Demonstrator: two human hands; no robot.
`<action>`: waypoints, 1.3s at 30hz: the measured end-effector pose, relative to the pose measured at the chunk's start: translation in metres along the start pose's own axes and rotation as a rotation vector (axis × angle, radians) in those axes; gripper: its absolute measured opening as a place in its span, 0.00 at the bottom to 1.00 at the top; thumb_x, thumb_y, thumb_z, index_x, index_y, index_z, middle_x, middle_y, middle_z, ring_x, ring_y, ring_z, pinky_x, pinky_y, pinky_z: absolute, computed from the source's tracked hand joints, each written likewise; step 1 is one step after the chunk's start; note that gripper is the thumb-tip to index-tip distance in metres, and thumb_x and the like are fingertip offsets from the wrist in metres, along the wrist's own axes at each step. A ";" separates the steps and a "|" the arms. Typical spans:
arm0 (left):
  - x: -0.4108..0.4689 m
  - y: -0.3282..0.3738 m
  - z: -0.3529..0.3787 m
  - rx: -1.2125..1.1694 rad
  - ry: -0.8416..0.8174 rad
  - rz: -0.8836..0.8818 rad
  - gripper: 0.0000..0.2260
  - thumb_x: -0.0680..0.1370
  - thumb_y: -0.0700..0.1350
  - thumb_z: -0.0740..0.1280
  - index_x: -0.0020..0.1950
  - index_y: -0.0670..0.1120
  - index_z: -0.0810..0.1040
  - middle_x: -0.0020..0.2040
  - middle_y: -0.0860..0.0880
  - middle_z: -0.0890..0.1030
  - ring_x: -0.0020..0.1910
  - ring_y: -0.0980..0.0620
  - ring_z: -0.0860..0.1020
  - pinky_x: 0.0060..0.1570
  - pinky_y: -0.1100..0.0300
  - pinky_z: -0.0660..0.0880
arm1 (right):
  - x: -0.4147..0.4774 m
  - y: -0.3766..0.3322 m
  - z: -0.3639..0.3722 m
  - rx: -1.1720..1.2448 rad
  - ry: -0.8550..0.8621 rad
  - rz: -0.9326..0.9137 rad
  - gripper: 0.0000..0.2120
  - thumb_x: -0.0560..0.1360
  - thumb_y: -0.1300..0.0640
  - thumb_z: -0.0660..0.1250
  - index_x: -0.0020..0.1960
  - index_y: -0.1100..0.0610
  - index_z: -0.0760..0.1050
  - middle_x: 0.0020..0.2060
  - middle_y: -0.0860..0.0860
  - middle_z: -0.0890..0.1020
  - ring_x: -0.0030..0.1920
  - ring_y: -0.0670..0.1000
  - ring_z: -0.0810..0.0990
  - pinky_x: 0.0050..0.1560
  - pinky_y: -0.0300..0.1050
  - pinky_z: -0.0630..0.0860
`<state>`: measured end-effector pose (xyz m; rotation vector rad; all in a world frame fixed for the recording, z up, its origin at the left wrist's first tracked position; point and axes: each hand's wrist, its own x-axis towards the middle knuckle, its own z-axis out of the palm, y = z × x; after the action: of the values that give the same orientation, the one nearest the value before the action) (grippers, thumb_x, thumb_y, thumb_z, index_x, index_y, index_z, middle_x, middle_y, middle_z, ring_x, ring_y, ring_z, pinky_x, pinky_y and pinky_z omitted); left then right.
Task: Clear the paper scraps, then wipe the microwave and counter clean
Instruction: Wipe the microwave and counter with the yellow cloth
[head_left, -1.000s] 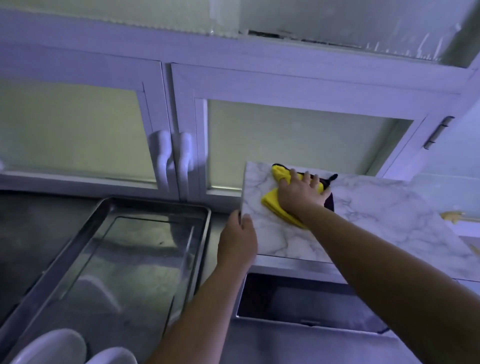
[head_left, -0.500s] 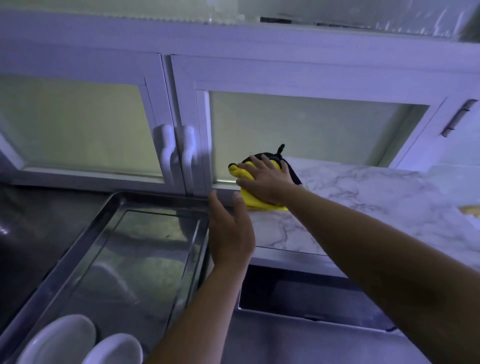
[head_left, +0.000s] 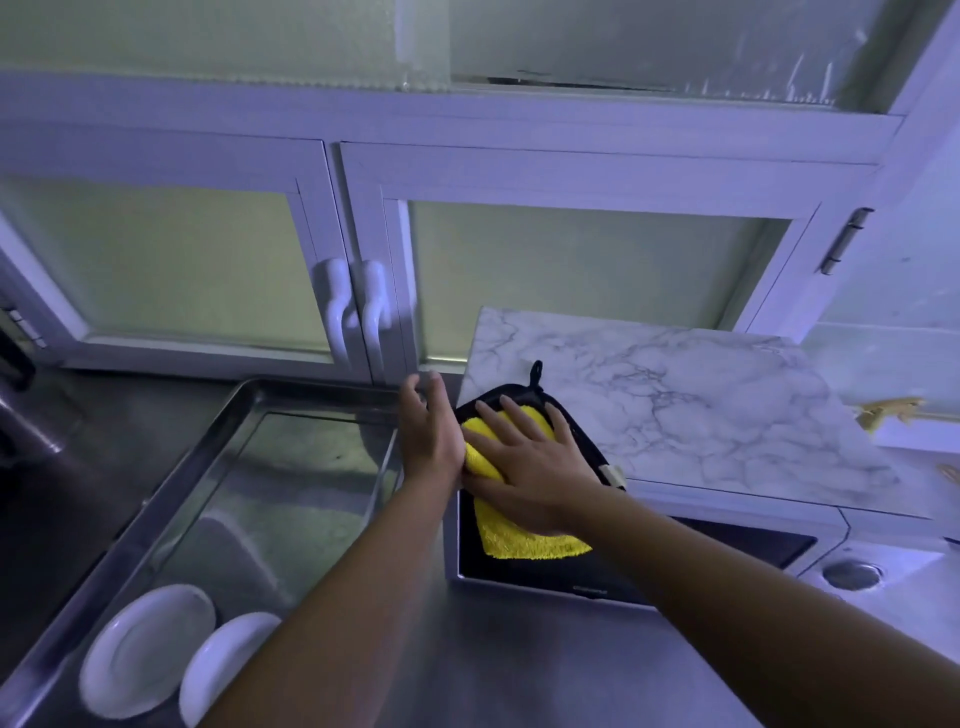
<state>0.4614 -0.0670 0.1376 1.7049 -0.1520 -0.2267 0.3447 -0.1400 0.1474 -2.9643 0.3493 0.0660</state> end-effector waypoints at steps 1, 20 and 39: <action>-0.001 0.000 0.000 -0.015 -0.011 0.001 0.22 0.82 0.60 0.54 0.71 0.49 0.69 0.64 0.46 0.77 0.61 0.45 0.76 0.62 0.46 0.73 | -0.006 0.003 0.000 0.002 -0.010 -0.024 0.31 0.76 0.29 0.39 0.77 0.32 0.39 0.80 0.42 0.43 0.79 0.47 0.35 0.75 0.63 0.32; 0.002 -0.008 0.004 0.515 -0.070 0.231 0.19 0.82 0.57 0.55 0.66 0.48 0.73 0.63 0.47 0.77 0.60 0.44 0.76 0.58 0.48 0.74 | 0.144 0.094 -0.028 0.022 0.046 0.140 0.31 0.73 0.25 0.39 0.75 0.29 0.49 0.80 0.40 0.52 0.80 0.47 0.46 0.76 0.63 0.44; -0.008 0.008 0.005 0.755 -0.078 0.094 0.18 0.83 0.50 0.51 0.59 0.43 0.77 0.60 0.38 0.79 0.58 0.35 0.76 0.54 0.47 0.71 | 0.005 0.074 -0.013 0.032 0.035 0.199 0.31 0.74 0.27 0.39 0.76 0.30 0.40 0.81 0.44 0.45 0.80 0.48 0.39 0.76 0.62 0.37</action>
<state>0.4530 -0.0715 0.1448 2.4310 -0.4142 -0.1746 0.3324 -0.2145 0.1490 -2.8927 0.6432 0.0316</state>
